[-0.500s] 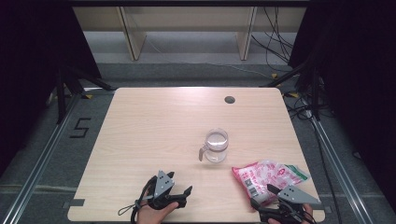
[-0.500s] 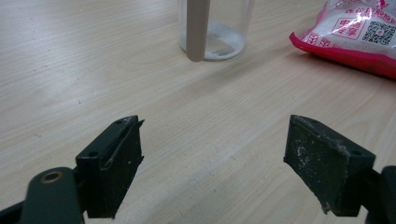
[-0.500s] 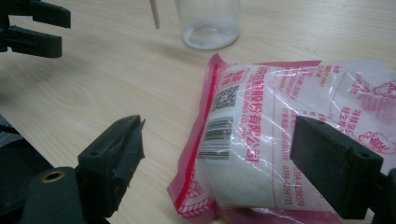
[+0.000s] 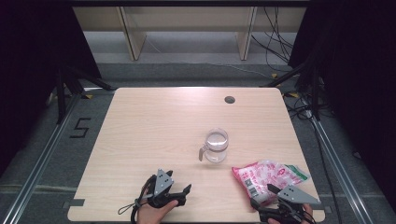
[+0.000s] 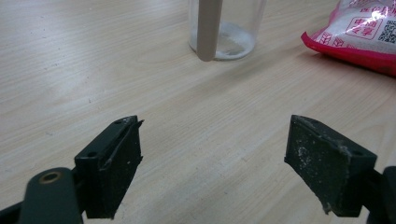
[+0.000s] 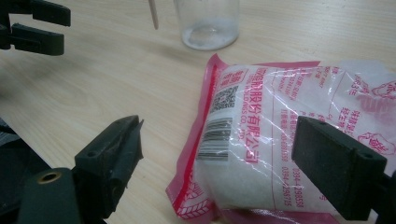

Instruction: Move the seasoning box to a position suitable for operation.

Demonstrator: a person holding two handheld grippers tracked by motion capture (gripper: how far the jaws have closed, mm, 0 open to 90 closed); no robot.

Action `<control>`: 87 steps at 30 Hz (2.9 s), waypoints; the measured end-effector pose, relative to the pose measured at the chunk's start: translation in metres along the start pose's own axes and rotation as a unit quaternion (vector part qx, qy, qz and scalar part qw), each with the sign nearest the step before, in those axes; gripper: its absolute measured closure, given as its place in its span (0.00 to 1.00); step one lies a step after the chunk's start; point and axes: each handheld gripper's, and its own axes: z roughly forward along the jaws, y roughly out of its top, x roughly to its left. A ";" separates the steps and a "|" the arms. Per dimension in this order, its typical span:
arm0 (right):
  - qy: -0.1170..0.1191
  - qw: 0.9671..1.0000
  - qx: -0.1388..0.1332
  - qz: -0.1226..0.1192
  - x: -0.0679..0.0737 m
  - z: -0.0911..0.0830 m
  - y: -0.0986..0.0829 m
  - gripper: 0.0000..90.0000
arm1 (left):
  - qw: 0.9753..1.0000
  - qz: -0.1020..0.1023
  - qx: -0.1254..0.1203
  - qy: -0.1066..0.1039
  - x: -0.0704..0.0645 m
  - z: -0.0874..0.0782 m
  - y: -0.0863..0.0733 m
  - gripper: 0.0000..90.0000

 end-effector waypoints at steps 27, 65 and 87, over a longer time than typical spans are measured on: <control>0.014 1.000 -0.020 -0.007 0.000 -0.003 0.002 0.17 | 0.999 0.037 -0.012 -0.010 0.006 0.024 0.038 0.32; 0.020 0.999 -0.015 -0.025 -0.002 0.000 0.002 0.17 | 0.993 0.115 0.009 0.020 0.017 0.101 0.075 0.79; 0.022 1.000 -0.004 -0.007 0.001 -0.001 0.002 0.18 | 0.990 0.135 0.013 0.046 0.039 0.073 0.059 0.81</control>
